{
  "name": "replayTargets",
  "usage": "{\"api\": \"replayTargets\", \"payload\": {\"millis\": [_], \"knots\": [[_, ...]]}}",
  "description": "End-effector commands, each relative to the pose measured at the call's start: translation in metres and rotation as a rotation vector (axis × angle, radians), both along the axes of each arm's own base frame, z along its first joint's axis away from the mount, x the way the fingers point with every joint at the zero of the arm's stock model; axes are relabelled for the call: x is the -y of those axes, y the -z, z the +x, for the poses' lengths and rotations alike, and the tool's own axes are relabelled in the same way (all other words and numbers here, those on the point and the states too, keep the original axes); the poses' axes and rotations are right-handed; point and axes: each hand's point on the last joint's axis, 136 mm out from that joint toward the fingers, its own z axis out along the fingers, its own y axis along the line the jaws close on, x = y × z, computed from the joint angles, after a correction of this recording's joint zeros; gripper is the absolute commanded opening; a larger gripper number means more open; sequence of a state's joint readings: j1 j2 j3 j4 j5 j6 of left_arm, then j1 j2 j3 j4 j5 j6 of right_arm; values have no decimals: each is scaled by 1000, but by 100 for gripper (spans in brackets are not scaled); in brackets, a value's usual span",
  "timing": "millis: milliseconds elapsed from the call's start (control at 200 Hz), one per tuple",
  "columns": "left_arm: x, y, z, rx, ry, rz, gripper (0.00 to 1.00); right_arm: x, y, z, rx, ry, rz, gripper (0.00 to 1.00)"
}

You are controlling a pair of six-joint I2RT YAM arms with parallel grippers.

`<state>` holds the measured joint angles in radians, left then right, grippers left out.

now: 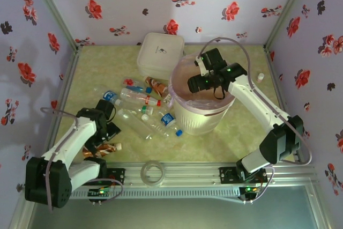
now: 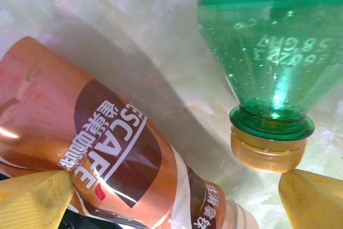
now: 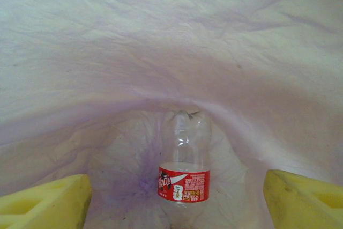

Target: Put the plastic bottles in the bin

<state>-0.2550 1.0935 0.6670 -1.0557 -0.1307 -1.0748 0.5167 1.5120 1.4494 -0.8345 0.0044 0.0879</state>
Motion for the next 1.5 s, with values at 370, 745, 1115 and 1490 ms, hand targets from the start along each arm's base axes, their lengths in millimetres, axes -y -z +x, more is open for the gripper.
{"api": "replayTargets", "payload": {"millis": [370,745,1115,1490], "knots": [[-22,-32,73,133,136,118,100,8,-9,-5,30,15,9,84],[-25,2,95,101,138,120,94,22,-4,-9,36,38,-14,84],[-17,17,104,109,104,79,86,18,-34,-13,114,37,82,84],[-10,26,97,130,65,27,73,24,-75,-23,222,50,157,84]]}}
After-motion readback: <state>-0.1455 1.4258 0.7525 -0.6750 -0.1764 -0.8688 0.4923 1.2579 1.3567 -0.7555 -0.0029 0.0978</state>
